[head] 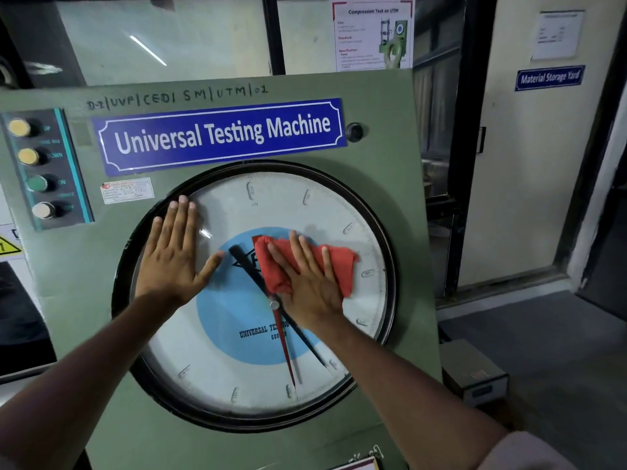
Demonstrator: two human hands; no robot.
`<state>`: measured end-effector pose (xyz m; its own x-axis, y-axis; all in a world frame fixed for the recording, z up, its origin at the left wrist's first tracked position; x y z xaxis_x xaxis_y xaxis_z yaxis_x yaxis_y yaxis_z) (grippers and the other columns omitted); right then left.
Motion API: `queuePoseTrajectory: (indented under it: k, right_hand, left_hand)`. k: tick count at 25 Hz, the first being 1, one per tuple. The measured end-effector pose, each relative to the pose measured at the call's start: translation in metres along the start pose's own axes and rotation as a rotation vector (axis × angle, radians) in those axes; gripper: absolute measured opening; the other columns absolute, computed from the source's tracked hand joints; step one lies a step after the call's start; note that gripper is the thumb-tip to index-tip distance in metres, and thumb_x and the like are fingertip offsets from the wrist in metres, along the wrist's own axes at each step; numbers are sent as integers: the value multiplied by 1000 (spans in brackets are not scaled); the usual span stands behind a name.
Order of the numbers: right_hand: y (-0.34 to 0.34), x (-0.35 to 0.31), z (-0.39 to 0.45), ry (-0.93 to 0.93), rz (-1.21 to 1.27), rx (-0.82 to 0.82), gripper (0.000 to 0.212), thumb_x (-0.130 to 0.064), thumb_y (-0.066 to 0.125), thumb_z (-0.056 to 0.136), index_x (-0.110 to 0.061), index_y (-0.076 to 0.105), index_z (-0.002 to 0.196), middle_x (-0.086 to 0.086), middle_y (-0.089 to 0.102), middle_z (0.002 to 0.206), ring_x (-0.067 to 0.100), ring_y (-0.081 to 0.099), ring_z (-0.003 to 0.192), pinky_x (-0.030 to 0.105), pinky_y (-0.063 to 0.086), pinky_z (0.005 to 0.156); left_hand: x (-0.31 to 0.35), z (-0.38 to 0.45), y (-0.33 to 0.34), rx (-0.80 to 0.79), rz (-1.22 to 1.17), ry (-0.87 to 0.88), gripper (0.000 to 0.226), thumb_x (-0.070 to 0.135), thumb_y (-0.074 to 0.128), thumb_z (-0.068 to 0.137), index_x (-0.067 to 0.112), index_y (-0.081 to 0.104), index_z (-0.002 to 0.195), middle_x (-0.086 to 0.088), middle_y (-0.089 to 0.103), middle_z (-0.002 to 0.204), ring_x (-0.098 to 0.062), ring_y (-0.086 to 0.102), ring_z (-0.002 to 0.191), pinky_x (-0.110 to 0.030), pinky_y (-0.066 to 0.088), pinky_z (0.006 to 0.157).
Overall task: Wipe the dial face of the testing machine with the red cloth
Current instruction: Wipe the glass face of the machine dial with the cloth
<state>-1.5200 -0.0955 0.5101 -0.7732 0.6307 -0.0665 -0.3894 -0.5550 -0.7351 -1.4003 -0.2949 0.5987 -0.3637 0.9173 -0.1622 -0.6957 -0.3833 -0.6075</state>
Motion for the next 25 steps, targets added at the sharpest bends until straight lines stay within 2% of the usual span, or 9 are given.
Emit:
queuePoseTrajectory:
  k: [2,4,6,10,12,16,18,22,25]
  right_hand:
    - [-22,30,31,56,-34,34,87,-48,46,100,-50,-16,161,4,-14,176,22,-11,162,58,5,130]
    - [-46,65,63,278,-34,113,86,-44,42,101,-47,-20,161,6,-14,177,24,-9,163,57,5,130]
    - [-41,66,56,392,-14,171,81,-46,36,101,-38,-11,166,8,-11,177,25,-6,164,56,6,130]
    - [18,33,-41,313,-44,139,77,-54,29,102,-31,-3,169,13,-1,177,30,3,164,59,19,127]
    - [21,34,-35,253,-17,151,77,-60,29,101,-35,0,168,13,1,176,31,6,164,60,19,127]
    - [-23,60,32,376,24,277,77,-60,32,99,-38,6,168,12,10,177,29,11,163,56,12,129]
    - [-12,68,15,432,4,324,79,-59,34,100,-34,5,169,11,9,177,28,9,164,57,11,130]
    - [30,73,-62,508,-28,245,85,-57,41,97,-29,5,169,12,2,177,30,4,164,60,18,128]
    - [7,82,-22,592,49,263,86,-57,40,95,-30,6,169,15,7,177,32,9,163,60,17,127]
  left_hand:
    - [-1,0,1,-23,0,2,97,70,25,101,8,1,171,-9,-4,180,-21,-6,167,-38,-6,135]
    - [-1,0,2,-6,15,2,96,70,26,101,8,0,171,-9,-6,180,-20,-8,167,-37,-8,135]
    - [0,2,3,-11,19,7,96,70,26,101,8,0,171,-8,-6,180,-19,-8,167,-37,-9,135]
    - [3,3,4,8,29,22,96,72,22,102,8,-1,171,-10,-5,180,-21,-7,167,-37,-8,135]
    - [0,0,1,28,21,11,96,71,22,102,8,-2,171,-12,-3,180,-22,-5,167,-37,-8,135]
    - [4,-2,4,43,-18,24,95,66,28,102,9,-4,170,-13,-2,180,-24,-4,167,-39,-7,135]
    - [4,-3,5,52,-17,22,95,66,29,102,9,-5,170,-13,-2,180,-25,-4,168,-40,-7,135]
    - [2,-2,8,81,-24,29,95,66,29,102,9,-4,170,-12,-3,179,-25,-4,168,-41,-5,135]
    - [1,-4,12,121,-23,34,95,66,28,101,10,-3,171,-11,-4,180,-25,-2,168,-43,-3,136]
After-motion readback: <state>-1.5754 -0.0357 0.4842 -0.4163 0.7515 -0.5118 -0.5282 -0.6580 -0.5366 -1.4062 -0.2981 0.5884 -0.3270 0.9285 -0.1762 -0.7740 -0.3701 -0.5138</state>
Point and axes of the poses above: each hand's wrist, its own z-axis towards the middle knuckle, its own y-axis out of the palm, x = y × z, the point moved 9 cm from there along z, towards the middle knuckle
